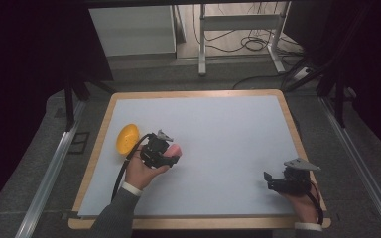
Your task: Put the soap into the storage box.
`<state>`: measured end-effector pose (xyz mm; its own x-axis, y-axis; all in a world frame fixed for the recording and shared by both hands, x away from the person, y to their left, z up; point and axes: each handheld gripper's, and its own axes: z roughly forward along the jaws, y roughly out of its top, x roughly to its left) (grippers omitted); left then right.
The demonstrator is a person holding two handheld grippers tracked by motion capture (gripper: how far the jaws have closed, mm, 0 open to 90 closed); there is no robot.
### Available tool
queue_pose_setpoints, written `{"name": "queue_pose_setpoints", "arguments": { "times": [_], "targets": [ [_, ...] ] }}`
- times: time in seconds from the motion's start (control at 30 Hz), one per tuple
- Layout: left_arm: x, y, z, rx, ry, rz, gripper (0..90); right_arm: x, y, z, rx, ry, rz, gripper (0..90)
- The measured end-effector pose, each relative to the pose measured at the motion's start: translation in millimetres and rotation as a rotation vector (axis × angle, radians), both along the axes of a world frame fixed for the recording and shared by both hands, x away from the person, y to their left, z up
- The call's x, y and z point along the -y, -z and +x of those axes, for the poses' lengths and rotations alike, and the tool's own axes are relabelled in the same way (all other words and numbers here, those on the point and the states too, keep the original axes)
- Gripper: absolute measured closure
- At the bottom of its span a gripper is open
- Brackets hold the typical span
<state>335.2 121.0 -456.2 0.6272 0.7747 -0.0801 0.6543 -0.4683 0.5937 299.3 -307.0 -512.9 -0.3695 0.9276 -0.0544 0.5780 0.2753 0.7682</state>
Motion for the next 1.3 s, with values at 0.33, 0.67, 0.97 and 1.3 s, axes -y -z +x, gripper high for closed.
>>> {"name": "queue_pose_setpoints", "arguments": {
  "times": [0.33,0.67,0.97,1.3],
  "targets": [
    [-9.0,-5.6,4.4,0.01,-0.026,-0.003,59.9,0.5,0.2,0.1,0.002,0.004,-0.001,8.3],
    [-19.3,-7.8,8.9,0.008,-0.053,-0.011,59.9,0.2,0.2,0.0,0.002,0.004,0.0,8.3],
    [-31.4,-14.0,13.7,0.021,-0.085,-0.002,59.9,-0.6,0.0,-0.4,0.008,-0.01,0.0,8.3],
    [-49.5,-25.0,18.4,0.039,-0.128,0.008,59.9,0.2,0.4,-0.1,0.008,-0.002,0.0,8.3]
  ]
}}
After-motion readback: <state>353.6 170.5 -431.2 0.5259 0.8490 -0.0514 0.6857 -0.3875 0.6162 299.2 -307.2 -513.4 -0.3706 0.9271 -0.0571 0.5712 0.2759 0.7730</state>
